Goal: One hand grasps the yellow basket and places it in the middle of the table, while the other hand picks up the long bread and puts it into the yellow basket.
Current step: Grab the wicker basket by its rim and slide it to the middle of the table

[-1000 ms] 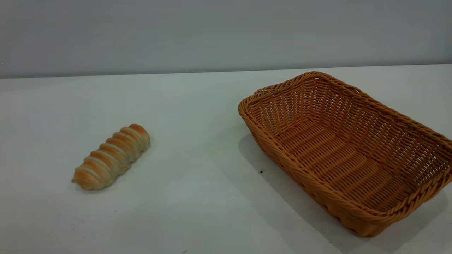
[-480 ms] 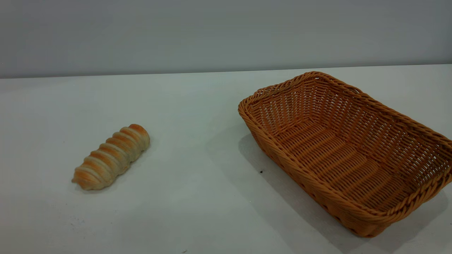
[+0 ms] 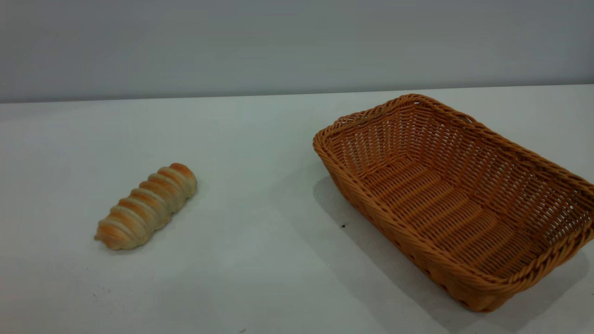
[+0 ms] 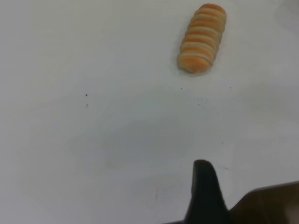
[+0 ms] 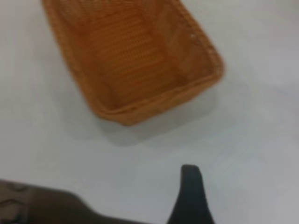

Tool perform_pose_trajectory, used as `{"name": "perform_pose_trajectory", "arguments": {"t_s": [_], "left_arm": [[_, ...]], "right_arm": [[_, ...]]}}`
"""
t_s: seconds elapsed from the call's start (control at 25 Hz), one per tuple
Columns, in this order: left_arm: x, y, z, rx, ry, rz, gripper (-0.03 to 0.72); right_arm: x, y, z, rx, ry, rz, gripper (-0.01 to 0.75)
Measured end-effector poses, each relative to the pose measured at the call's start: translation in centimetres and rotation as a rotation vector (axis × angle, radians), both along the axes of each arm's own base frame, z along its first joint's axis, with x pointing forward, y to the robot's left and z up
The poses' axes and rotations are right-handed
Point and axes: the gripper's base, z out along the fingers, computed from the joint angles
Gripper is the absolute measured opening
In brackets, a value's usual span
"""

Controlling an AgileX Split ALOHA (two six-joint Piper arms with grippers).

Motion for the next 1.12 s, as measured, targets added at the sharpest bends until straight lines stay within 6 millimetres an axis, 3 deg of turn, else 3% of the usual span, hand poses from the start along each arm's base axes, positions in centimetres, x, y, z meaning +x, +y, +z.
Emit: {"name": "perform_pose_trajectory", "arguments": {"t_s": [0.24, 0.52, 0.88, 1.12], "left_arm": [[2.0, -0.2, 1.6, -0.070, -0.021, 0.032, 0.561], [8.3, -0.9, 2.4, -0.173, 0.047, 0.069, 0.561], [17.4, -1.5, -0.7, -0.180, 0.174, 0.112, 0.561], [20.7, -1.6, -3.2, -0.172, 0.214, 0.130, 0.561]], "right_arm": [[0.4, 0.0, 0.0, 0.087, 0.043, -0.006, 0.589], [3.3, -0.2, 0.4, 0.076, 0.099, -0.083, 0.589], [10.0, 1.4, -0.2, 0.055, 0.138, -0.090, 0.589], [15.0, 2.8, -2.2, 0.106, 0.238, -0.135, 0.589]]}}
